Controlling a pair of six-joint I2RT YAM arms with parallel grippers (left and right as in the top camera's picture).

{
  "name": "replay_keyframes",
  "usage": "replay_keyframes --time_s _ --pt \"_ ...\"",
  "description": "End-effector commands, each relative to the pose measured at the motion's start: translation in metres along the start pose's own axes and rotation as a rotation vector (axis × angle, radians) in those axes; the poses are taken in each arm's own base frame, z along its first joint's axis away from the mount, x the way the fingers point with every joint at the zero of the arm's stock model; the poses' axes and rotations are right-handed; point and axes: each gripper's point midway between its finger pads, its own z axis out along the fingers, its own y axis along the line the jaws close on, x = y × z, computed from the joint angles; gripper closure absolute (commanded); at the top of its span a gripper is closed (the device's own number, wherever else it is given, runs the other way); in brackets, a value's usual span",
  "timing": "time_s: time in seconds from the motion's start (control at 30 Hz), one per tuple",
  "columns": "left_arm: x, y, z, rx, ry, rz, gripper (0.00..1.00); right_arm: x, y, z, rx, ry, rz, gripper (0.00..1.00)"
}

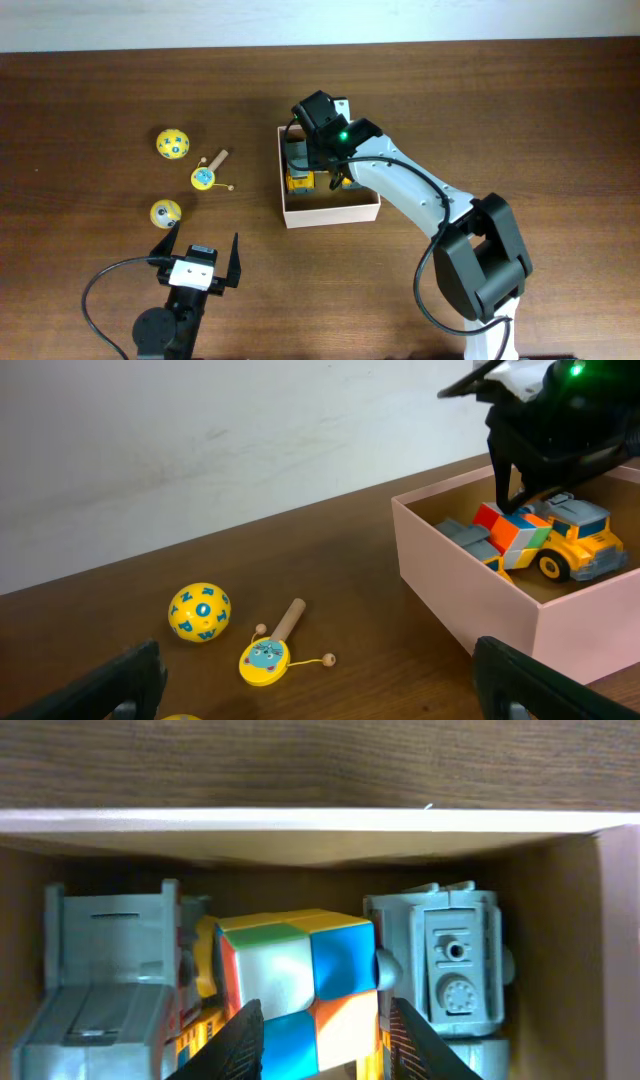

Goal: Pack container
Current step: 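Lower the cube between the two trucks in the box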

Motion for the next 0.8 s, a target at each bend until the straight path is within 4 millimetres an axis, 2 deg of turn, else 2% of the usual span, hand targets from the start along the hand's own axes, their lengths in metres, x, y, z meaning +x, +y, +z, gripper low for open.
replay_keyframes --time_s 0.0,0.27,0.77 --pt "0.004 0.002 0.0 -0.008 0.009 0.014 0.01 0.006 -0.001 0.012 0.012 0.024 -0.002 0.64" --pt "0.004 0.002 0.0 -0.008 0.009 0.014 0.01 0.015 -0.001 0.025 0.019 0.052 -0.008 0.64" --pt "0.004 0.002 0.0 -0.008 0.009 0.014 0.01 0.003 0.004 0.02 0.003 0.021 -0.04 0.64"
